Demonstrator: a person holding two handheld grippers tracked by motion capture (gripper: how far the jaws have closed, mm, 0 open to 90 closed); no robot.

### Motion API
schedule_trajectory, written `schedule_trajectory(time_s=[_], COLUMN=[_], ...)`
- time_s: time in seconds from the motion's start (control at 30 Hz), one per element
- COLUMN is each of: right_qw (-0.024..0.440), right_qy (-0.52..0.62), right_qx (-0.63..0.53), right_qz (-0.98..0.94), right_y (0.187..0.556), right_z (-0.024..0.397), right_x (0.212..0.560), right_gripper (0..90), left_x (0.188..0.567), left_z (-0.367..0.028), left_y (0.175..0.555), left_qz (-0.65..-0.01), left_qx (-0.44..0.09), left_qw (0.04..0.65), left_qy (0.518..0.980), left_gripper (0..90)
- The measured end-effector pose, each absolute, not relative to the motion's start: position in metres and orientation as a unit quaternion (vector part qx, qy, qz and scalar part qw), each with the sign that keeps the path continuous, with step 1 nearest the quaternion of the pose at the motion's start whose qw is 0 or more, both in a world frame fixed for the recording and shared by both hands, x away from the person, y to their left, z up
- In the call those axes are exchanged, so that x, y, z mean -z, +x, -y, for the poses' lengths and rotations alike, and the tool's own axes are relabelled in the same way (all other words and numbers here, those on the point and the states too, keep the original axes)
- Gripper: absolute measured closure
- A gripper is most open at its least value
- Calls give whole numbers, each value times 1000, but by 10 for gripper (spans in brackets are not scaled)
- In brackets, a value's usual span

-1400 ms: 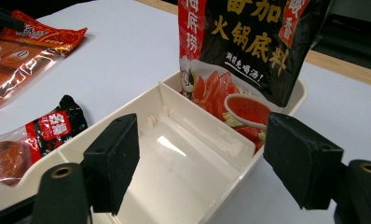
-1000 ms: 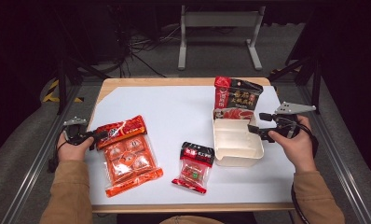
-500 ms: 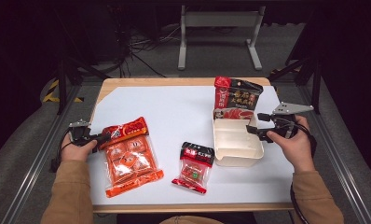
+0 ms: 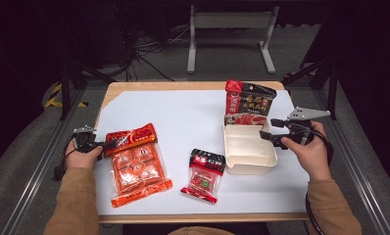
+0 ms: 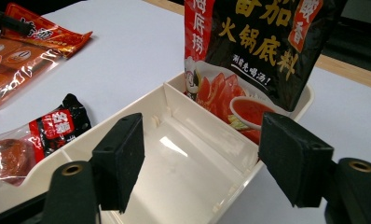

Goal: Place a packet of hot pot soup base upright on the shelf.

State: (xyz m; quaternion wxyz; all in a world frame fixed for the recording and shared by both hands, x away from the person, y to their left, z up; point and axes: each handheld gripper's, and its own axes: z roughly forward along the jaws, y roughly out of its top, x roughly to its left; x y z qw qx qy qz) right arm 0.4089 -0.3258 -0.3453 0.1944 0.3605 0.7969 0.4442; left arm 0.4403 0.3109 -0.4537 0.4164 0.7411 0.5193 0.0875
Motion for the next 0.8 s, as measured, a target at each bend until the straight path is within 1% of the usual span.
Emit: schedule_trajectory(time_s=[0.1, 0.23, 0.33, 0.43, 0.57, 0.6, 0.8], right_qw=[194, 187, 182, 176, 171, 171, 162], right_qy=[360, 364, 366, 368, 370, 370, 374], right_qx=[-445, -449, -446, -444, -441, -441, -443], right_qz=[-797, -794, -797, -798, -800, -800, -799], right_y=[408, 406, 405, 404, 402, 402, 399], right_z=[326, 327, 329, 330, 329, 329, 328], right_x=[344, 342, 340, 339, 338, 338, 335], right_gripper=[337, 348, 401, 436, 493, 493, 565], left_x=[449, 445, 440, 436, 422, 422, 402], left_z=[-312, -312, -311, -310, -308, -308, -303], left_y=[438, 436, 435, 434, 429, 429, 422], left_qz=[-521, -520, -517, -516, -505, -505, -487], left_qx=[-87, -92, -96, -99, -111, -111, -131], left_qw=[433, 437, 441, 445, 461, 461, 476], left_qy=[730, 728, 728, 725, 721, 721, 720], left_gripper=[898, 898, 898, 898, 898, 898, 898])
